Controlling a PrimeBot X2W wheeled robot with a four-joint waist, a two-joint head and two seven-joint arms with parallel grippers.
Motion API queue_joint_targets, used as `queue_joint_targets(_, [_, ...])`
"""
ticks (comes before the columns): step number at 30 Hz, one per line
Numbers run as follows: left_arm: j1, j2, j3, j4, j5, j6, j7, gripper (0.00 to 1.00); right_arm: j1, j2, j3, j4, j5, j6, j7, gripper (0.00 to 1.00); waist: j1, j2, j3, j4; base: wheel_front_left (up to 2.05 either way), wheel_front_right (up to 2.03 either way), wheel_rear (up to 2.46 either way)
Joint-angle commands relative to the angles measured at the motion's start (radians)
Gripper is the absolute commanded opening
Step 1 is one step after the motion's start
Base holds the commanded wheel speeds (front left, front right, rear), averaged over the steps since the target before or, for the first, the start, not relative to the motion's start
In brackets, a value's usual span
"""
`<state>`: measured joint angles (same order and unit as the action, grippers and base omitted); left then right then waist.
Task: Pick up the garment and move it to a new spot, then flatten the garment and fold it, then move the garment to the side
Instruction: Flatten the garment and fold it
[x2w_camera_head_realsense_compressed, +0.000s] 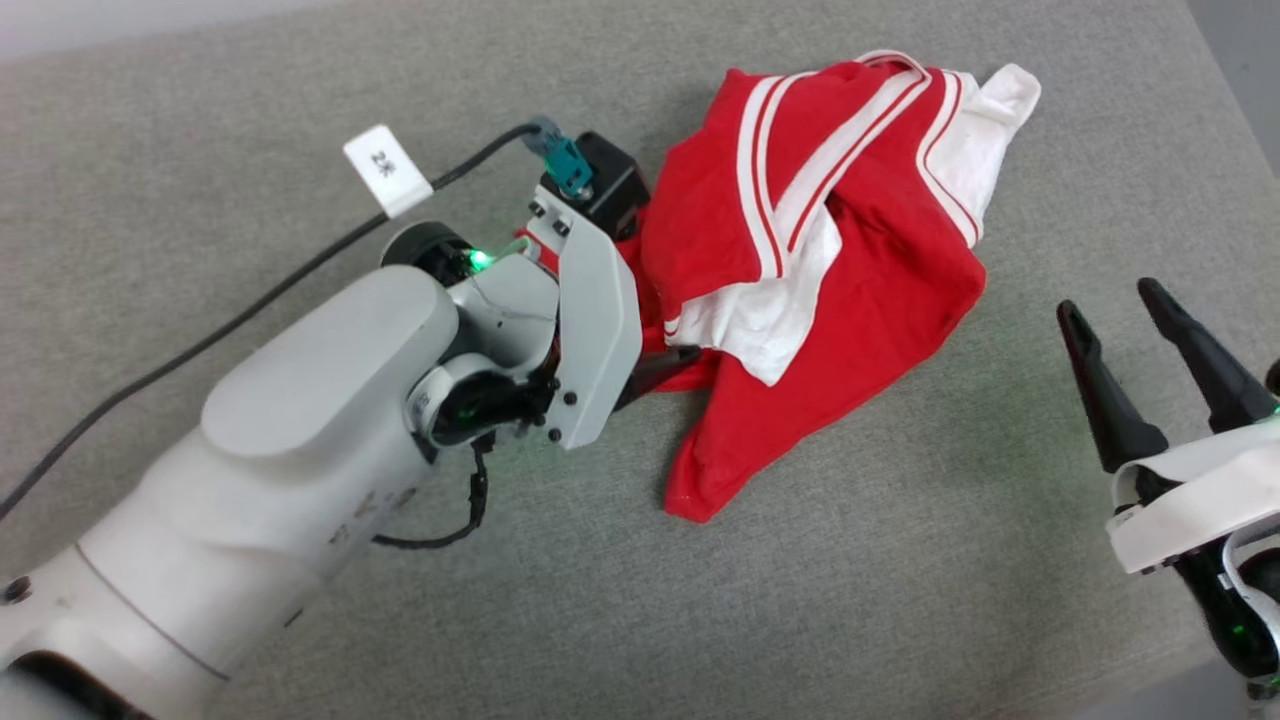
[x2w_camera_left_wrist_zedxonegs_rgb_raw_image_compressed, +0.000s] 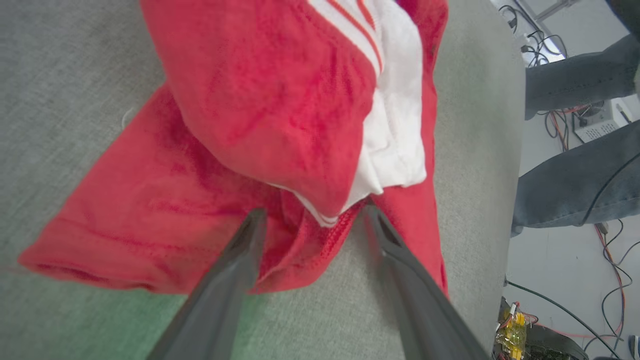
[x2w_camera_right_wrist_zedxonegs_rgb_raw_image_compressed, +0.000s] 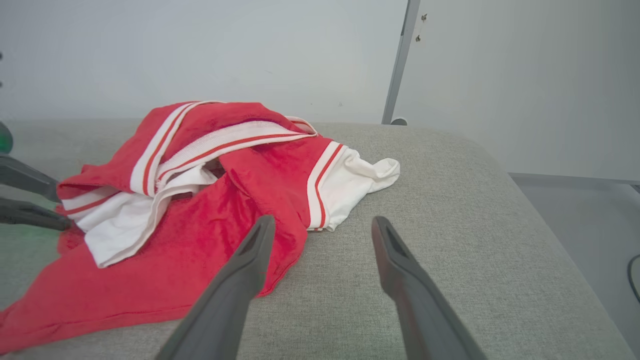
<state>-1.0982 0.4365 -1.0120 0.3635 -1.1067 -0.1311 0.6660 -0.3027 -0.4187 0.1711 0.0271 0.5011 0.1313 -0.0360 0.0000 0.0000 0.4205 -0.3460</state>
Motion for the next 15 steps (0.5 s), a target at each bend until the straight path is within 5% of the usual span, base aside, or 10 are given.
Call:
queue_joint_targets(1, [-0.009,-0.004,0.001,0.007,0.009,0.001,-0.007,1.00,-0.002,0.005,0.002,-0.004,-0.004,-0.001,-0.001,1.00,0.0000,0.0000,0.007,-0.008,0.00,0.00,0.00])
queue_joint_targets(5, [-0.022,-0.036,0.005,0.082,0.001,0.001,-0.046,1.00,-0.013,0.011,0.013,-0.009,-0.007,-0.001,0.004,1.00,0.0000,0.0000,0.008,-0.011,0.00,0.00,0.00])
queue_joint_targets(6, [-0.024,-0.040,0.001,0.093,-0.003,0.001,-0.051,0.41,-0.012,0.011,0.014,-0.008,-0.009,-0.001,0.005,1.00,0.0000,0.0000,0.006,-0.010,0.00,0.00,0.00])
queue_joint_targets(7, [-0.025,-0.043,0.001,0.105,-0.011,0.001,-0.060,0.11,-0.010,0.011,0.013,-0.007,-0.009,-0.001,0.006,1.00,0.0000,0.0000,0.003,-0.008,0.00,0.00,0.00])
queue_joint_targets(8, [-0.026,-0.045,0.000,0.112,-0.019,0.001,-0.063,0.00,-0.007,0.011,0.010,-0.007,-0.010,-0.001,0.006,1.00,0.0000,0.0000,-0.002,-0.004,0.00,0.00,0.00])
queue_joint_targets(15, [-0.061,0.015,0.062,0.091,-0.134,0.001,-0.047,0.00,0.042,0.012,-0.020,-0.005,-0.006,-0.001,0.010,1.00,0.0000,0.0000,-0.050,0.054,0.00,0.00,0.00])
